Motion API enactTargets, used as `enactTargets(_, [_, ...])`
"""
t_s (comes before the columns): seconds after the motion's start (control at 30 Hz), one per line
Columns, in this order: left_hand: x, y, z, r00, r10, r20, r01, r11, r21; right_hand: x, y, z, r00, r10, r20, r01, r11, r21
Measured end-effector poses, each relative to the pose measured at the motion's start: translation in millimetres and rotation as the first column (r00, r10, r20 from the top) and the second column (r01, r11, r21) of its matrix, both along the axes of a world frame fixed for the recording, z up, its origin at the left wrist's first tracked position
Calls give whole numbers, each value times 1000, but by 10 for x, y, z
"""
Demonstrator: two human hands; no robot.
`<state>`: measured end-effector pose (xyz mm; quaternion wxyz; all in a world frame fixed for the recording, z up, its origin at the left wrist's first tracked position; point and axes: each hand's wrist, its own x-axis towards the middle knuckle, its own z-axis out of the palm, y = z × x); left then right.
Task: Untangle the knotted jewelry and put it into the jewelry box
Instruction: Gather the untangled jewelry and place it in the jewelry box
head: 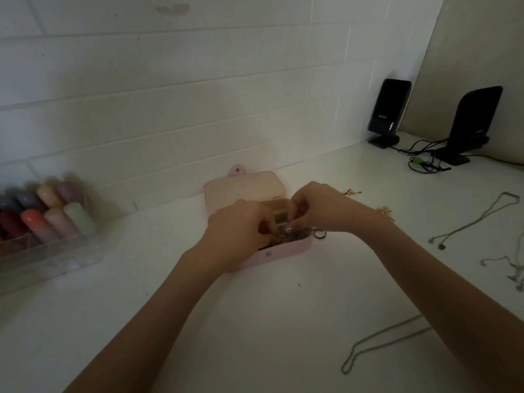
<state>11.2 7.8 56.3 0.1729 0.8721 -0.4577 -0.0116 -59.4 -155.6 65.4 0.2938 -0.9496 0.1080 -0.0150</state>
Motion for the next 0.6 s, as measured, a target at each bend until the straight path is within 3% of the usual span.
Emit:
enactTargets(0.2, [17, -4, -44, 997, -76, 11, 74, 993, 97, -47, -29, -69, 1000, 17, 23, -15, 996, -89])
enactTargets(0.33, [-57, -29, -32, 982, -153, 114, 159, 986, -48, -294, -219, 62, 992, -40, 123, 45, 998, -36])
enactTargets(0.4, [-143, -68, -47, 953, -267, 143, 290, 941, -176, -543, -371, 141, 996, -73, 43, 75, 996, -46])
enactTargets(0.47, [-280, -116, -81, 910, -408, 74, 412, 870, -270, -868, -537, 166, 984, -98, -146, 89, 994, -62])
enactTargets(0.6, [-720, -167, -128, 805, -570, -165, 535, 817, -215, -1541, -750, 113, 909, -188, -371, 158, 981, -109])
